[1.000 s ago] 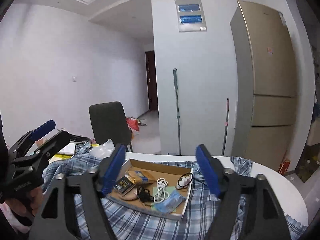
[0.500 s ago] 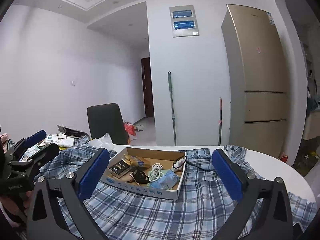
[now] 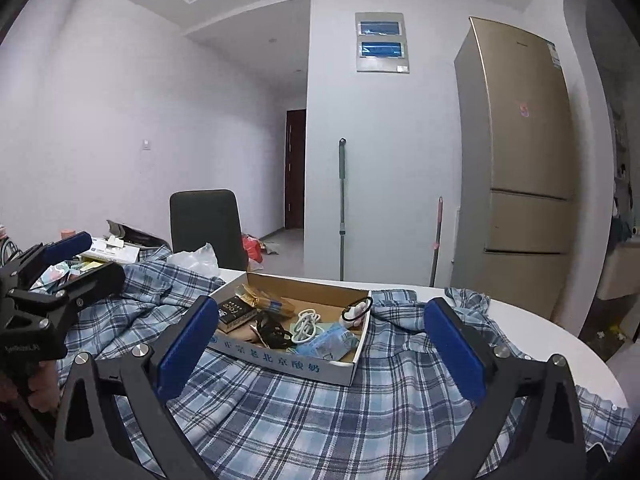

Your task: Organize soft objects

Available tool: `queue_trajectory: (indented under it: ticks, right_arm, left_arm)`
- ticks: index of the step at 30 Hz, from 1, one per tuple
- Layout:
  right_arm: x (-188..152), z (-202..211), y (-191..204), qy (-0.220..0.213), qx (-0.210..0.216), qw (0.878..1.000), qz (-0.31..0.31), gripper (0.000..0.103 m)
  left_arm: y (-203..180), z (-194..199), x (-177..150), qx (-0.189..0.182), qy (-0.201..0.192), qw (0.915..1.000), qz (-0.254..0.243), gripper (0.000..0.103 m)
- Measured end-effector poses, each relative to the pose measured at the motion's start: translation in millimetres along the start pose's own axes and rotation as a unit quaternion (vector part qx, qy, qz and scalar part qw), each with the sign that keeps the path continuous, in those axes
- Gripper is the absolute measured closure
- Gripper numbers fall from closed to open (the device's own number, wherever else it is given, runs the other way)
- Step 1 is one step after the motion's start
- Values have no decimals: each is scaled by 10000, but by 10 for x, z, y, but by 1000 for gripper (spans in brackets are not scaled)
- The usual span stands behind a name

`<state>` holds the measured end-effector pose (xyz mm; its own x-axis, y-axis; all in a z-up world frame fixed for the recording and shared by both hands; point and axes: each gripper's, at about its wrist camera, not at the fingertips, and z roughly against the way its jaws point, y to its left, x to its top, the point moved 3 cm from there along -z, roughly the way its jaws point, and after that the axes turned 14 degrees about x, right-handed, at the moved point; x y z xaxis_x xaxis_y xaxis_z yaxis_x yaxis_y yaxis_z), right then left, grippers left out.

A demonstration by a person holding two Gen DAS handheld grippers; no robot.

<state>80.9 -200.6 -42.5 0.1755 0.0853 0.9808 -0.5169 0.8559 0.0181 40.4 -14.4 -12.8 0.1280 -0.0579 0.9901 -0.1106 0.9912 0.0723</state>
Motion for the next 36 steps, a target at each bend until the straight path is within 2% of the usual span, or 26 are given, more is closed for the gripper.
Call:
queue_trajectory:
  ticks: [16,36]
  right_arm:
    - [24,62,68,-16,87,9998,158,1]
    - [39,94,-11,-106,87,9999,-35,1]
  left_arm:
    - [29,13,5,-1,-31,10000,36,0]
    - [10,45,22,-3,-46,10000,-51,0]
